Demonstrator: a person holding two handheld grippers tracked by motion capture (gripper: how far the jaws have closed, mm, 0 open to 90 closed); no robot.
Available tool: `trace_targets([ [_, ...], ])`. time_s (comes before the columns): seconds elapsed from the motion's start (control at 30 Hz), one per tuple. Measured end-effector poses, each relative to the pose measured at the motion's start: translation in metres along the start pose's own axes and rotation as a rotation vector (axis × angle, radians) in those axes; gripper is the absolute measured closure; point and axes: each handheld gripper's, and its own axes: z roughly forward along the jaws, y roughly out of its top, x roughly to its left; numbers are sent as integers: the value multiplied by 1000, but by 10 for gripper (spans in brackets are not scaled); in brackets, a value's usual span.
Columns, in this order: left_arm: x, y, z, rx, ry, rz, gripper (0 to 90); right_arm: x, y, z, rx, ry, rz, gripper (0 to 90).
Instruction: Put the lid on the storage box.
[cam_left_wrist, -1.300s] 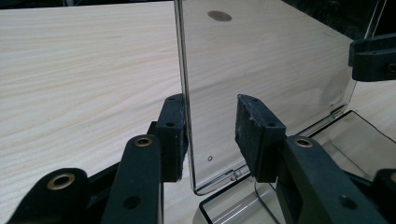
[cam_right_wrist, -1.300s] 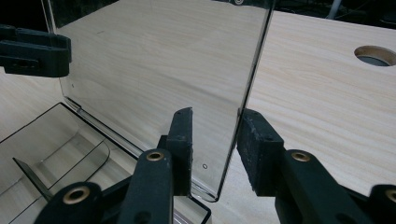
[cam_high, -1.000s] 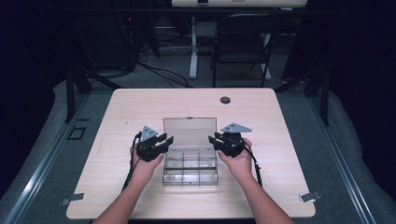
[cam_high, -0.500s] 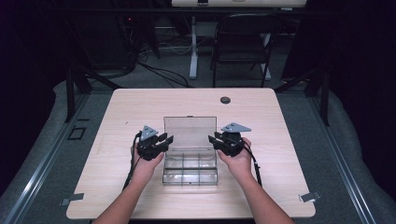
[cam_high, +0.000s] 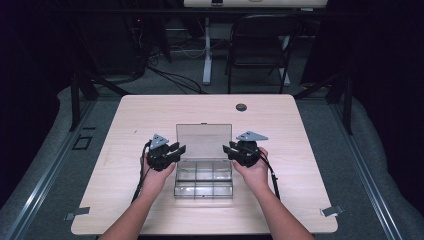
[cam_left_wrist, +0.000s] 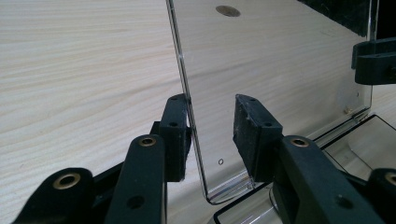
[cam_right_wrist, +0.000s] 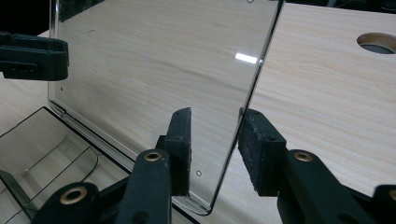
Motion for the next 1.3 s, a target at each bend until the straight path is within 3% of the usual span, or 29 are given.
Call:
trace_targets([
  [0.5,5,-2,5,7,-15,-35,641,-5,-2,5,8,17,38,645],
  [1.3,13,-4,11,44,-48,-151,644,-14,-5,13,35,44,120,635],
])
